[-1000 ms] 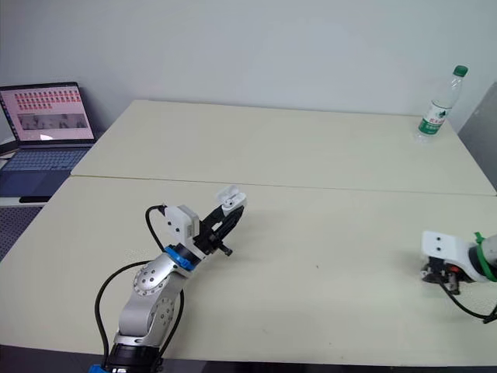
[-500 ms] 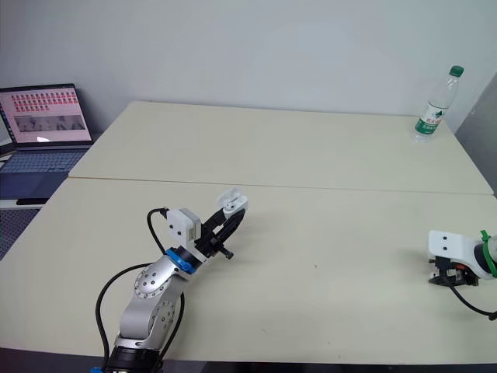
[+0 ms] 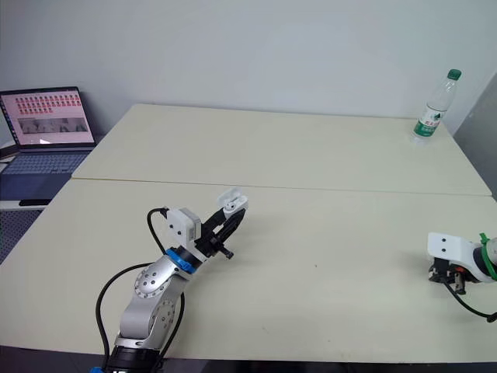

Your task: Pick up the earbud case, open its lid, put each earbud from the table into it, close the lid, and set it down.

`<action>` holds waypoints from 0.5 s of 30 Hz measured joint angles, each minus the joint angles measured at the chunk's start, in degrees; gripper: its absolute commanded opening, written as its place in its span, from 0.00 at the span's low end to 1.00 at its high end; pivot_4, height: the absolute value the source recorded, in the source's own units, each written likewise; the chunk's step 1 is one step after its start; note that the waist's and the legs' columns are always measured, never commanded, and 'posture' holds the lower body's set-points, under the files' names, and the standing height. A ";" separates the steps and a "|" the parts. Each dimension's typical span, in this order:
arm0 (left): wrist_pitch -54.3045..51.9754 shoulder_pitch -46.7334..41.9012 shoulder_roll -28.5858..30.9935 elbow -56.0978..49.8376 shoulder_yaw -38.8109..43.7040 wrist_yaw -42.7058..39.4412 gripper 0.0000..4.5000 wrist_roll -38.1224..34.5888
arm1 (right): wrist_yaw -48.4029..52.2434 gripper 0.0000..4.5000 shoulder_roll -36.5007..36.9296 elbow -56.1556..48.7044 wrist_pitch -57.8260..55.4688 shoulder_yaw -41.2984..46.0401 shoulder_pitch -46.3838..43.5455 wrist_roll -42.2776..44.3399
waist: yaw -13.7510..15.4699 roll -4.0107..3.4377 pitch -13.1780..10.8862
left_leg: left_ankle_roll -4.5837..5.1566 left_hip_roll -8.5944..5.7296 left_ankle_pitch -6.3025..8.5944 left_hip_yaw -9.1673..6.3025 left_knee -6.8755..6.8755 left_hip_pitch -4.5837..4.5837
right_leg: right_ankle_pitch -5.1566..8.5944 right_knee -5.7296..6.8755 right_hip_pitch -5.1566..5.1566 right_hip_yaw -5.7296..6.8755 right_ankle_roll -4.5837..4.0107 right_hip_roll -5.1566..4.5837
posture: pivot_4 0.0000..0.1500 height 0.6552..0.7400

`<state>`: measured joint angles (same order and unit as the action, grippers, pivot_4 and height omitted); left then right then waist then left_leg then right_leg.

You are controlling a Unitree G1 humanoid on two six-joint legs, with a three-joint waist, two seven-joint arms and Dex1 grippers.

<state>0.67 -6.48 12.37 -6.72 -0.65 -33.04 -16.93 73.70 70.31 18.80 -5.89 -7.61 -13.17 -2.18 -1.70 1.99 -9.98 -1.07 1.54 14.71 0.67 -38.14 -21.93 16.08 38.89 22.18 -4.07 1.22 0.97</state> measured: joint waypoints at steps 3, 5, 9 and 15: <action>0.00 -0.01 0.02 0.00 0.01 -0.02 0.18 0.00 | 0.31 0.09 -0.22 -0.39 -0.35 0.15 -0.13 0.16 | 0.01 0.00 0.00 | 0.00 0.01 0.00 0.00 0.00 0.00 | 0.00 0.00 0.00 0.00 0.00 0.00 | 1.00 1.00; 0.00 0.00 0.19 0.01 0.18 -0.07 0.18 -0.02 | 1.25 0.09 -1.75 -1.72 -3.39 0.73 -1.08 1.68 | -0.10 0.03 -0.02 | 0.00 0.02 0.00 0.00 0.01 0.00 | 0.00 0.00 0.01 0.00 0.00 0.01 | 1.00 1.00; -0.11 -1.23 0.21 -0.02 -0.09 -0.20 0.18 -0.07 | -2.45 0.09 -16.94 -13.23 -16.31 2.72 -9.19 12.49 | -1.57 0.00 -0.07 | -0.01 0.13 0.00 -0.05 0.07 0.07 | 0.00 0.14 0.04 -0.03 -0.01 0.17 | 1.00 1.00; -1.13 -2.07 0.39 -0.08 -0.27 -0.59 0.18 -0.81 | -21.14 0.09 -40.24 -30.39 -34.04 11.04 -21.01 29.04 | -0.49 -0.18 -0.15 | -0.10 0.12 0.05 -0.53 0.12 -0.41 | -0.14 0.04 0.22 0.34 -0.33 0.23 | 1.00 1.00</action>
<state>-0.46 -8.54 12.76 -6.80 -0.92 -33.63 -17.73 52.56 30.07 -11.59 -39.93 3.43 -34.19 26.86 -2.19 1.81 -10.12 -1.17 1.66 14.76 0.14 -38.02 -22.34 15.94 38.94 22.40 -3.73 0.89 1.20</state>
